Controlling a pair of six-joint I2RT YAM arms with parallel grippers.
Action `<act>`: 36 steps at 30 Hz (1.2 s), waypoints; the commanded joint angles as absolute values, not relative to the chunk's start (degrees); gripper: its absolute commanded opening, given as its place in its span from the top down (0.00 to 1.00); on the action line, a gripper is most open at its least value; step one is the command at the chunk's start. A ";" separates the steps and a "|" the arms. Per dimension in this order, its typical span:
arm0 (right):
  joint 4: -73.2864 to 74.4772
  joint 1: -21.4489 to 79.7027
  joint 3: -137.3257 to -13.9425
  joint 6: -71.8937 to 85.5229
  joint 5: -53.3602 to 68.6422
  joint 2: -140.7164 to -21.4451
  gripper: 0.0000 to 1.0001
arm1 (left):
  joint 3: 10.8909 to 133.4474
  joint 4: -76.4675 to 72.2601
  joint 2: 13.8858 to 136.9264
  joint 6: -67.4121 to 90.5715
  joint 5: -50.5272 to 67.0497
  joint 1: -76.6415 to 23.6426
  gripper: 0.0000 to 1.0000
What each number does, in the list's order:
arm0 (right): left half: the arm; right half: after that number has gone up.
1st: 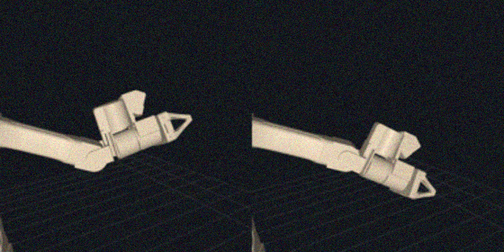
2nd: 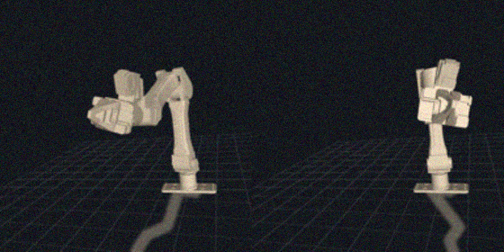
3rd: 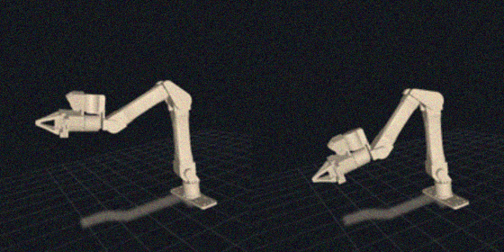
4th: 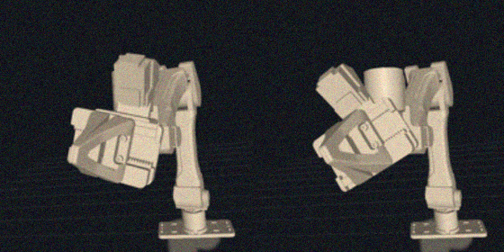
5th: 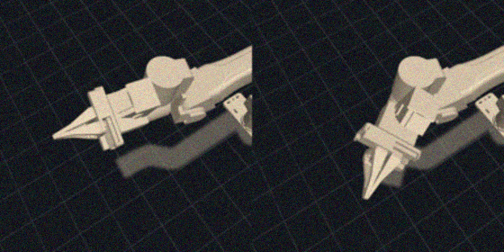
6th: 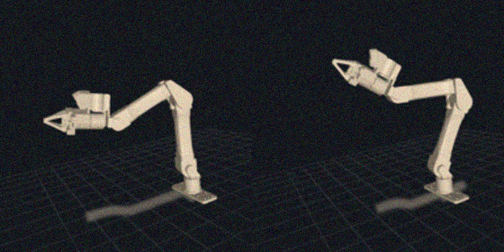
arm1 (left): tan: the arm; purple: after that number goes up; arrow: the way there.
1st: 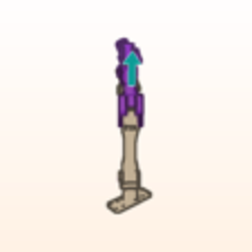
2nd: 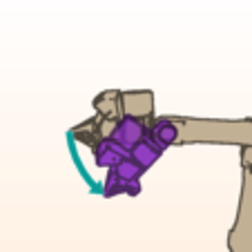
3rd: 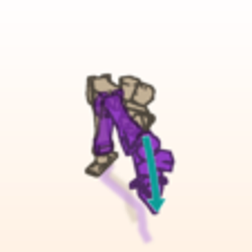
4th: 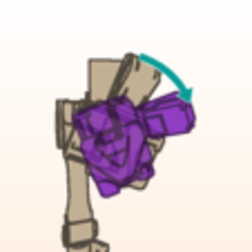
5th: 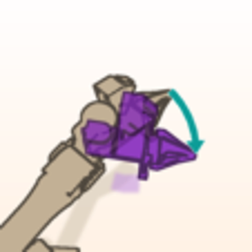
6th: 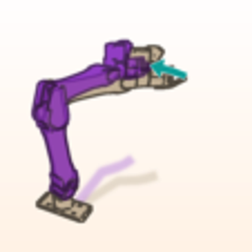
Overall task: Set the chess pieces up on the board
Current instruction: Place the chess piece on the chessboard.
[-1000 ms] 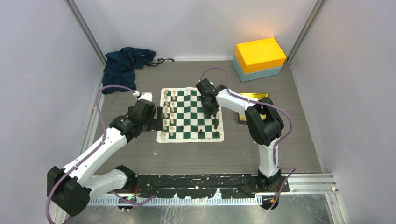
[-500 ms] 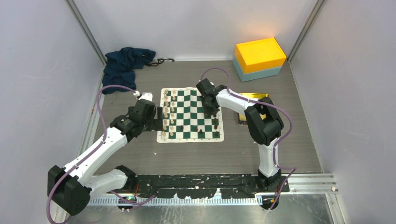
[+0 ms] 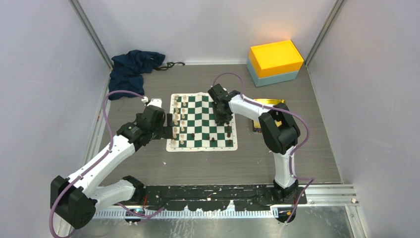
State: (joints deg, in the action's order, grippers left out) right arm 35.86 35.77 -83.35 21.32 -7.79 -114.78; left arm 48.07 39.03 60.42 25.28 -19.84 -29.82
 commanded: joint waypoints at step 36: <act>42.33 42.71 -87.41 9.38 0.85 -105.98 0.59 | 49.98 37.41 60.03 25.26 -19.28 -29.44 0.02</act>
